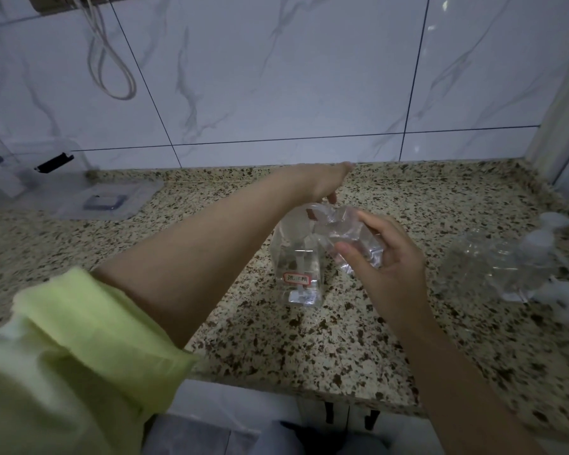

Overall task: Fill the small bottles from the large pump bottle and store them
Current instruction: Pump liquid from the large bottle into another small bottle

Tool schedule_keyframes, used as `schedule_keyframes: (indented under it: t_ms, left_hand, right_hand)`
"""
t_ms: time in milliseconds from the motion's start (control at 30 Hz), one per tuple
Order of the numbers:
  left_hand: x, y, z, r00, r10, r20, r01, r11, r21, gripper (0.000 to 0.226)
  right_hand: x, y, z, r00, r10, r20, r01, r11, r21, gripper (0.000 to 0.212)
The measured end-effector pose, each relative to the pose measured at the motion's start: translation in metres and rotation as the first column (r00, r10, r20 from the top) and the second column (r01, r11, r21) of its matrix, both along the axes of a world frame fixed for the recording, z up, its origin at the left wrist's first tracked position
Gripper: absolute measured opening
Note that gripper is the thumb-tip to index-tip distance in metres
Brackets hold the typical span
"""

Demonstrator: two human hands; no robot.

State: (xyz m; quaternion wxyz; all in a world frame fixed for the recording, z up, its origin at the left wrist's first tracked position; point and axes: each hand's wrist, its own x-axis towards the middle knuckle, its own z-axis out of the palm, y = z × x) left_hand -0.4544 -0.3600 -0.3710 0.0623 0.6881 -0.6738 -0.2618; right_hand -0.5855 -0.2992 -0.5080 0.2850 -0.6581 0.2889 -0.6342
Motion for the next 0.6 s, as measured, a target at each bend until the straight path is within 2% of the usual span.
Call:
schedule_keyframes:
  t_ms: [100, 333, 600]
  left_hand:
    - [0.001, -0.004, 0.003, 1.000, 0.022, 0.015, -0.021, 0.997, -0.070, 0.076]
    - [0.002, -0.004, -0.006, 0.999, -0.011, 0.030, 0.013, 0.997, -0.074, 0.076]
    - [0.007, -0.009, -0.010, 1.000, -0.009, -0.017, 0.007, 0.993, -0.121, 0.075]
  right_hand:
    - [0.000, 0.000, 0.000, 0.999, 0.007, 0.038, -0.006, 1.000, -0.013, 0.052]
    - [-0.001, -0.002, -0.002, 1.000, -0.001, 0.007, 0.001, 0.999, -0.048, 0.049]
    - [0.000, -0.002, -0.002, 1.000, 0.002, 0.007, -0.002, 1.000, -0.030, 0.047]
